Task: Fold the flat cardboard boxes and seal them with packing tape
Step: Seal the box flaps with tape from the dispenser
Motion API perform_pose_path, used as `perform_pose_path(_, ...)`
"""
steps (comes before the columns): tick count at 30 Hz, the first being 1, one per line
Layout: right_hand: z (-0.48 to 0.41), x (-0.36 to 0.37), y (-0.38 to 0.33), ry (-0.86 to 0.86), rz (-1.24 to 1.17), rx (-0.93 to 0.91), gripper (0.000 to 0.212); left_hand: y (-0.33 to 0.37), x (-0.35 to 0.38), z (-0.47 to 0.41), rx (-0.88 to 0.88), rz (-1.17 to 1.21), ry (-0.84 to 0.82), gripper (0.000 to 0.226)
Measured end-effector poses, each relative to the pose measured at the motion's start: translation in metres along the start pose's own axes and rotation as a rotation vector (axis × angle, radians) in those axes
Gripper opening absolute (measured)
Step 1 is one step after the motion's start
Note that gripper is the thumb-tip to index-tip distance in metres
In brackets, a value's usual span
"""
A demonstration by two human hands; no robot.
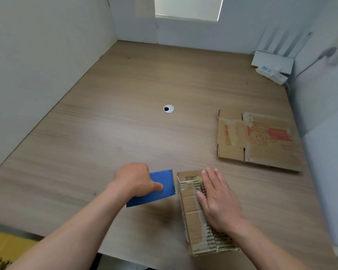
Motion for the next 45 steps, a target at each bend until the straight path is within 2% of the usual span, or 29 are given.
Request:
perform_pose_path(5, 0.001, 0.001, 0.001, -0.024, -0.022, 0.015, 0.07, 0.023, 0.003, 0.003, 0.005, -0.221, 0.099, 0.028)
perform_pose_path(9, 0.003, -0.001, -0.001, -0.033, -0.036, 0.01, 0.069, -0.002, 0.031, 0.001, -0.088, -0.179, 0.161, 0.041)
perform_pose_path(11, 0.004, -0.003, -0.003, -0.021, -0.04, 0.006, 0.07, -0.021, 0.049, 0.001, -0.118, -0.138, 0.215, 0.04)
perform_pose_path(14, 0.007, -0.002, -0.005, -0.001, -0.071, 0.017, 0.081, -0.049, 0.086, 0.003, -0.121, -0.004, 0.228, 0.033)
perform_pose_path(16, 0.008, 0.001, -0.006, 0.001, -0.076, 0.025, 0.083, -0.063, 0.106, 0.004, -0.119, 0.134, 0.26, 0.04)
perform_pose_path(19, 0.009, 0.002, -0.006, 0.002, -0.077, 0.034, 0.073, -0.052, 0.112, 0.018, -0.064, 0.335, 0.478, 0.051)
perform_pose_path(21, 0.009, 0.002, -0.006, 0.004, -0.086, 0.035, 0.072, -0.016, 0.099, 0.035, 0.057, 0.562, 0.606, 0.057)
perform_pose_path(23, 0.009, 0.003, -0.005, 0.007, -0.096, 0.027, 0.077, 0.032, 0.088, 0.045, 0.172, 0.804, 0.511, 0.065)
perform_pose_path(26, 0.006, 0.01, -0.001, 0.048, -0.115, 0.002, 0.091, 0.092, 0.092, 0.039, 0.151, 1.072, 0.248, 0.063)
perform_pose_path(30, 0.005, 0.012, 0.007, 0.108, -0.294, 0.017, 0.069, 0.106, 0.119, 0.028, 0.053, 1.234, 0.07, 0.06)
perform_pose_path(32, 0.006, 0.011, 0.01, 0.152, -0.468, 0.072, 0.059, 0.099, 0.123, 0.029, -0.016, 1.173, 0.067, 0.074)
perform_pose_path(34, 0.006, 0.011, 0.015, 0.229, -0.657, 0.167, 0.049, 0.093, 0.121, 0.03, -0.004, 0.995, 0.249, 0.087)
perform_pose_path(35, 0.005, 0.011, 0.02, 0.254, -0.733, 0.213, 0.041, 0.093, 0.117, 0.029, 0.073, 0.921, 0.357, 0.087)
perform_pose_path(36, 0.004, 0.011, 0.023, 0.264, -0.769, 0.241, 0.033, 0.094, 0.111, 0.029, 0.189, 0.861, 0.429, 0.083)
perform_pose_path(38, 0.003, 0.01, 0.027, 0.253, -0.747, 0.24, 0.021, 0.098, 0.104, 0.022, 0.371, 0.77, 0.453, 0.067)
perform_pose_path(40, -0.001, 0.005, 0.029, 0.222, -0.747, 0.231, 0.01, 0.101, 0.096, 0.015, 0.405, 0.729, 0.402, 0.044)
perform_pose_path(42, -0.009, 0.001, 0.031, 0.209, -0.749, 0.238, 0.025, 0.104, 0.087, 0.009, 0.311, 0.759, 0.376, 0.024)
perform_pose_path(45, -0.02, 0.004, 0.035, 0.171, -0.656, 0.261, 0.039, 0.111, 0.08, 0.0, 0.174, 0.764, 0.348, 0.027)
Point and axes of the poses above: each hand's wrist, its own z-axis away from the middle knuckle, its own x-axis out of the palm, y = z × x, the point moved 2 cm from there along -z, towards the middle knuckle, and after that the axes turned 1 degree about -y, right-handed, at the moved point
